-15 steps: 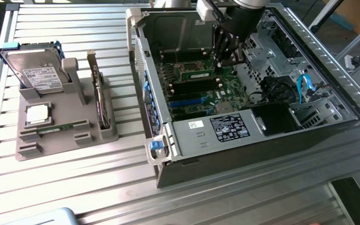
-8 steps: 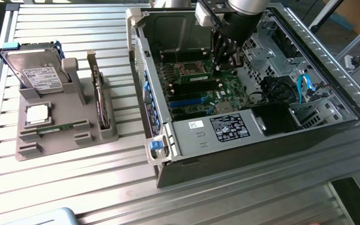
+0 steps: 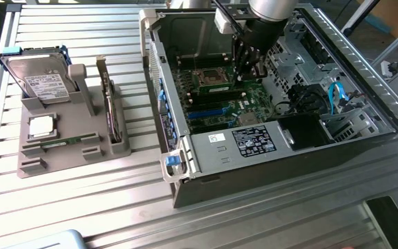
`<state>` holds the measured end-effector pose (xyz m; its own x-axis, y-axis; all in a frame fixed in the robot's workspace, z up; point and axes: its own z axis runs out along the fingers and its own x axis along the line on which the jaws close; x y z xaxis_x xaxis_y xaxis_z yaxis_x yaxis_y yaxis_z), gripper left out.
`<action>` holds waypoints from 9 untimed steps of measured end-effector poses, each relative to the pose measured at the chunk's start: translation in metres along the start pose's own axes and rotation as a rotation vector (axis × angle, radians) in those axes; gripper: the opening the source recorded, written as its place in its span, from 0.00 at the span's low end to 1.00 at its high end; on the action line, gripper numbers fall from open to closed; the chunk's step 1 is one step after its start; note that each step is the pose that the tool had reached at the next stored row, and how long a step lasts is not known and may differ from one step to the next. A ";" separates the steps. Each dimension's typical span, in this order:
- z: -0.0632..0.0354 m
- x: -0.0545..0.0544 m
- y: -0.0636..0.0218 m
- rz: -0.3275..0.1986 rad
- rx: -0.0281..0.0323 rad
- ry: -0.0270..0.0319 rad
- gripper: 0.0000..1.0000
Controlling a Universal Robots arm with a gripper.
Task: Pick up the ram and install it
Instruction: 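Insert the ram into the slot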
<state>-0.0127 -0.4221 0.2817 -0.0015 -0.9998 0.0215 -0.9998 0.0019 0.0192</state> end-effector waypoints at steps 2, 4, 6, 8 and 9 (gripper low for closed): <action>0.0009 -0.003 0.0000 0.000 0.0000 0.0000 0.12; 0.0015 -0.006 0.0000 0.000 0.0000 0.0001 0.12; 0.0021 -0.008 0.0000 0.000 0.0000 0.0003 0.12; 0.0025 -0.011 0.0000 0.000 0.0000 0.0012 0.12; 0.0028 -0.013 0.0000 0.000 0.0000 0.0016 0.12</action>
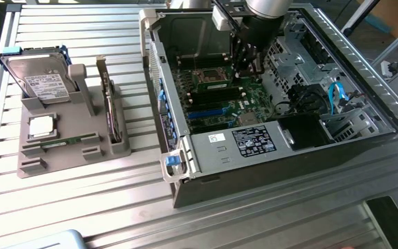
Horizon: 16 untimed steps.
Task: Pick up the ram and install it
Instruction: 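Insert the ram into the slot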
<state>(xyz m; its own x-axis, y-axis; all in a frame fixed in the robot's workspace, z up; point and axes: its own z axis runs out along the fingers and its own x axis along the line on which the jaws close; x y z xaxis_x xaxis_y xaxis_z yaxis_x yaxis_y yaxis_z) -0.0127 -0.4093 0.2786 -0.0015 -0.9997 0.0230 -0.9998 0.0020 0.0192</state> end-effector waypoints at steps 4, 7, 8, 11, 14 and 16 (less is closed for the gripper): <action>0.0012 -0.005 -0.0001 0.000 0.0000 0.0035 0.12; 0.0046 -0.005 -0.0001 0.000 0.0000 0.0038 0.12; 0.0066 -0.005 -0.0001 0.000 0.0000 0.0037 0.12; 0.0114 -0.005 -0.0002 0.000 0.0000 0.0037 0.12; 0.0159 -0.005 -0.0003 0.000 0.0000 0.0037 0.12; 0.0180 -0.005 -0.0004 0.000 0.0000 0.0038 0.12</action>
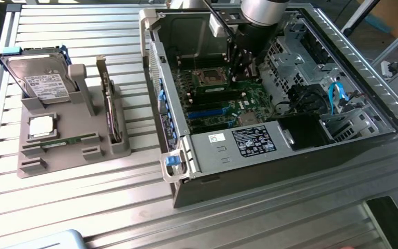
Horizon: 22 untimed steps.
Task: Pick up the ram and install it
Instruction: 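Insert the ram into the slot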
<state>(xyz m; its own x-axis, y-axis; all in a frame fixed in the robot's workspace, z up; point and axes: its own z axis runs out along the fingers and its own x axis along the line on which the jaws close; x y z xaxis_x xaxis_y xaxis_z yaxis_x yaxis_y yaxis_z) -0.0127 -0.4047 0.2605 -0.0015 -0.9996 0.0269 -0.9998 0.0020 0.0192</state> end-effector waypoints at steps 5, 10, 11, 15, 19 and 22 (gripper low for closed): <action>0.0003 0.000 0.0000 0.000 0.0000 -0.0002 0.12; 0.0011 0.000 -0.0017 0.000 0.0000 0.0000 0.12; 0.0012 0.000 -0.0017 0.000 0.0000 -0.0001 0.12; 0.0022 0.000 -0.0017 0.000 0.0003 -0.0013 0.12; 0.0052 0.000 -0.0018 0.000 0.0000 -0.0019 0.12; 0.0086 0.000 -0.0018 0.000 0.0000 -0.0021 0.12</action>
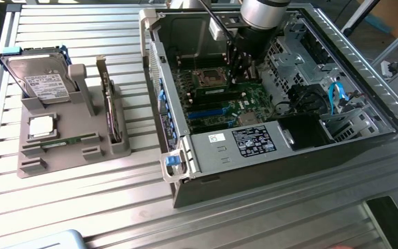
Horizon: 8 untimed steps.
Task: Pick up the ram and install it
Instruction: 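Insert the ram into the slot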
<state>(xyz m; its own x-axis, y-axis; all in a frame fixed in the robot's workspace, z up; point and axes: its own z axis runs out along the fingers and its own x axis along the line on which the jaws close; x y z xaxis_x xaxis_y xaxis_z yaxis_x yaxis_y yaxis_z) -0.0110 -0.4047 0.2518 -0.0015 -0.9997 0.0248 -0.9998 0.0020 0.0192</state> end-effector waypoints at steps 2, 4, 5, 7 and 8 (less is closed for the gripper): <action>0.0021 0.000 0.0000 0.000 0.0000 -0.0002 0.12; 0.0041 0.000 -0.0001 0.000 -0.0001 -0.0001 0.12; 0.0042 0.000 -0.0001 0.000 -0.0001 -0.0002 0.12; 0.0042 0.000 -0.0001 0.000 0.0000 -0.0003 0.12; 0.0043 0.000 -0.0001 0.000 0.0000 -0.0004 0.12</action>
<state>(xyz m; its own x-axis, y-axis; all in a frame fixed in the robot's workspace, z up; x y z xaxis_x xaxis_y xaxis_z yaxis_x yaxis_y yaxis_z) -0.0110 -0.4047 0.2476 -0.0015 -0.9997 0.0244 -0.9998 0.0020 0.0193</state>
